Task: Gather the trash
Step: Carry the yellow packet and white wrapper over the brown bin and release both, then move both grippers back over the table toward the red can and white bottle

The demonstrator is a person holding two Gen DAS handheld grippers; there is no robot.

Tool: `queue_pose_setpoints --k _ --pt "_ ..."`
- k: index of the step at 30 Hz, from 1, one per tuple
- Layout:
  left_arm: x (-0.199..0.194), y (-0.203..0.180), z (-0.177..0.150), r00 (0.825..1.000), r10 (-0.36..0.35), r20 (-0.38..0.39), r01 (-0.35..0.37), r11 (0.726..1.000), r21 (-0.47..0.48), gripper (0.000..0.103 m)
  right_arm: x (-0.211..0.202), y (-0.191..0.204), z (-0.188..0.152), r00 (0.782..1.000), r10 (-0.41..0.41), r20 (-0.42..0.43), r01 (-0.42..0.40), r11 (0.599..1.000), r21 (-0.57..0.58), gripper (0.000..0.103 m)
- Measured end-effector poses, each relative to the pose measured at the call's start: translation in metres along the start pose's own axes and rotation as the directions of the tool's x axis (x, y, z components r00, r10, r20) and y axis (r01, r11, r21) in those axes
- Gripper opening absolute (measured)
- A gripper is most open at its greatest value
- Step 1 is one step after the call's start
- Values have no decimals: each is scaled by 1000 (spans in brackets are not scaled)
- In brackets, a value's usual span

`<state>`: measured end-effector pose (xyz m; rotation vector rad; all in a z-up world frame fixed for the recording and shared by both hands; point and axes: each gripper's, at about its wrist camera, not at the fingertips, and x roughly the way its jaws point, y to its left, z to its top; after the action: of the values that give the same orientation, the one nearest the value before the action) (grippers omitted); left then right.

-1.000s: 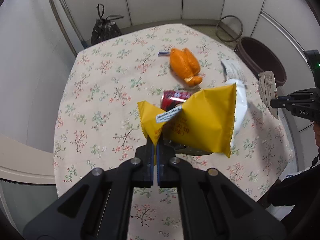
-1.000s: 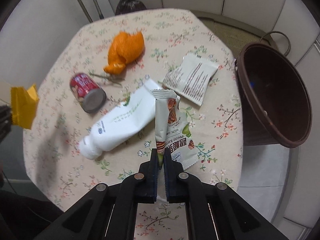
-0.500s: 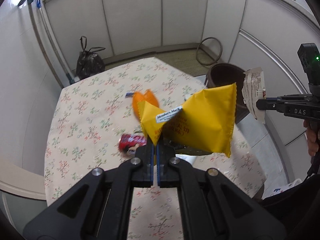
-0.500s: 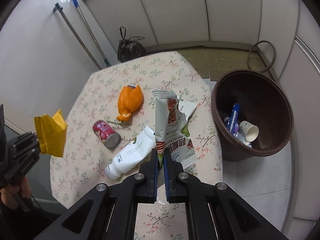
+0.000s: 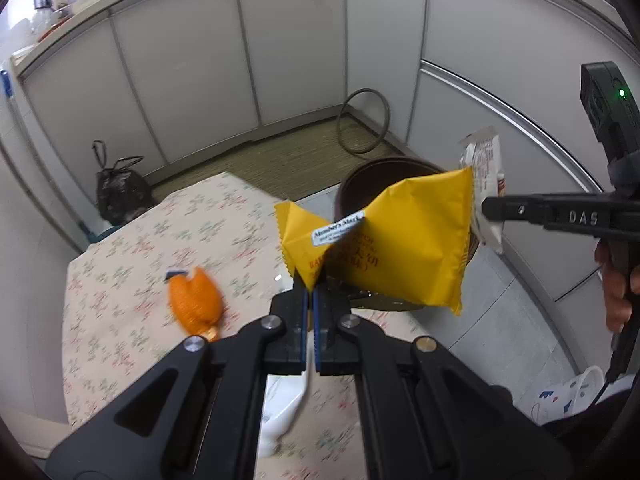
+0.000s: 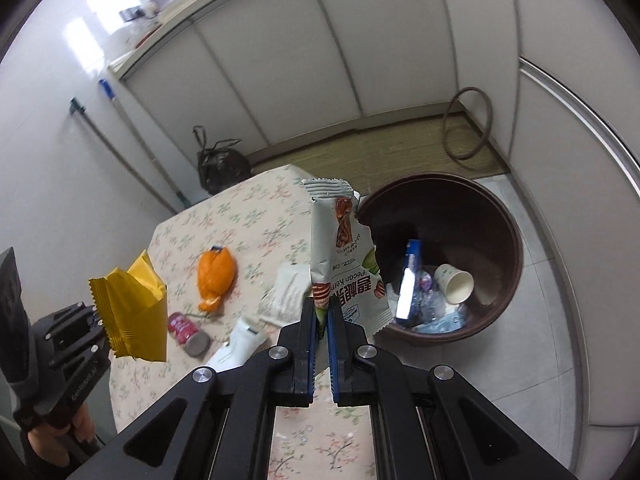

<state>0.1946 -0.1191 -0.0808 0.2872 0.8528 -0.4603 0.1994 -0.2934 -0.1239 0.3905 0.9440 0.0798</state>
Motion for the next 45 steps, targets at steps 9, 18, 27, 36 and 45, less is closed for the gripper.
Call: queue_pose_setpoints --k 9,18,27,36,45 --pt "96 -58 37 997 -45 -66 47 998 32 3 22 -69 18 1000 -7 12 6 992 127 6" --pt "163 -91 46 992 -24 -122 29 999 44 3 47 -122 9 1000 -19 -21 23 966 257 6" --pt "181 -106 47 990 7 -139 5 996 86 13 59 -144 9 999 -29 -31 38 941 336 10" --pt "165 -98 50 995 -8 -100 16 997 76 53 40 -145 7 999 -40 0 37 928 369 53" --pt "134 -80 44 997 -7 -79 12 998 60 69 23 -133 10 997 -77 20 65 936 345 58"
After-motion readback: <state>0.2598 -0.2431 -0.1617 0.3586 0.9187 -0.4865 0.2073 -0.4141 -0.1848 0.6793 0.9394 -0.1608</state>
